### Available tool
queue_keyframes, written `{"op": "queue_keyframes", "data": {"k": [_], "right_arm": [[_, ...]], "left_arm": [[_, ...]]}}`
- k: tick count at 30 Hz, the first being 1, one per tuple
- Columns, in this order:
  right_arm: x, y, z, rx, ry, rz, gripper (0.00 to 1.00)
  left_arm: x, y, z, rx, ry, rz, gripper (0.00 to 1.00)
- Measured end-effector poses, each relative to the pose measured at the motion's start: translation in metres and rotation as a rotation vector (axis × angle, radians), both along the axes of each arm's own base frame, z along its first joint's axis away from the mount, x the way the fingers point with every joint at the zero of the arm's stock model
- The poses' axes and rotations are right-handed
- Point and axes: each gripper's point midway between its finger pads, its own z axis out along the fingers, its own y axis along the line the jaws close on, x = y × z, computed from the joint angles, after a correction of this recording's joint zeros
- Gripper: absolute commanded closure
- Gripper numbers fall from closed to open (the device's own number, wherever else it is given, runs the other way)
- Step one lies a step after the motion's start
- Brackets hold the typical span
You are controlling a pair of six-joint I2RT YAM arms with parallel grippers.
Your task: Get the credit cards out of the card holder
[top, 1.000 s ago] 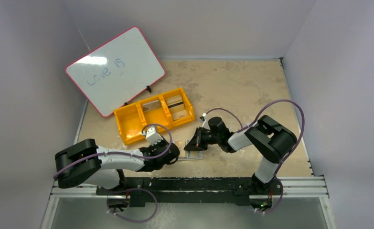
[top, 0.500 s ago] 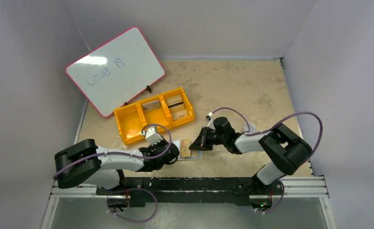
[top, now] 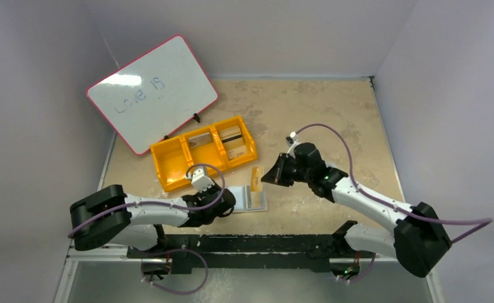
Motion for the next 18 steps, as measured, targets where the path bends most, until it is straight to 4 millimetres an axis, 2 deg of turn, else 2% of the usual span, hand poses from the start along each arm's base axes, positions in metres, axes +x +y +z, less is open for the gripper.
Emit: {"op": "queue_keyframes", "data": {"k": [2, 4, 6, 10, 13, 15, 18], "right_arm": [[0.009, -0.002, 0.018, -0.004, -0.047, -0.017, 1.00], [0.022, -0.003, 0.035, -0.022, -0.099, -0.038, 1.00], [0.041, -0.003, 0.052, -0.049, -0.154, -0.056, 1.00], [0.084, 0.002, 0.082, -0.089, -0.232, -0.094, 1.00], [0.115, 0.013, 0.099, -0.081, -0.258, -0.111, 1.00], [0.131, 0.021, 0.101, -0.077, -0.255, -0.114, 1.00], [0.155, 0.037, 0.094, -0.082, -0.216, -0.125, 1.00]], "left_arm": [[0.000, 0.001, 0.002, 0.000, 0.000, -0.004, 0.78], [-0.002, 0.000, 0.007, -0.010, 0.003, -0.019, 0.58], [-0.006, 0.002, 0.014, -0.011, 0.003, -0.037, 0.49], [-0.013, 0.019, 0.025, 0.029, 0.006, -0.053, 0.42], [-0.015, 0.032, 0.035, 0.060, -0.003, -0.051, 0.39], [-0.014, 0.037, 0.044, 0.071, -0.017, -0.045, 0.38], [-0.012, 0.042, 0.057, 0.091, -0.033, -0.034, 0.37]]}}
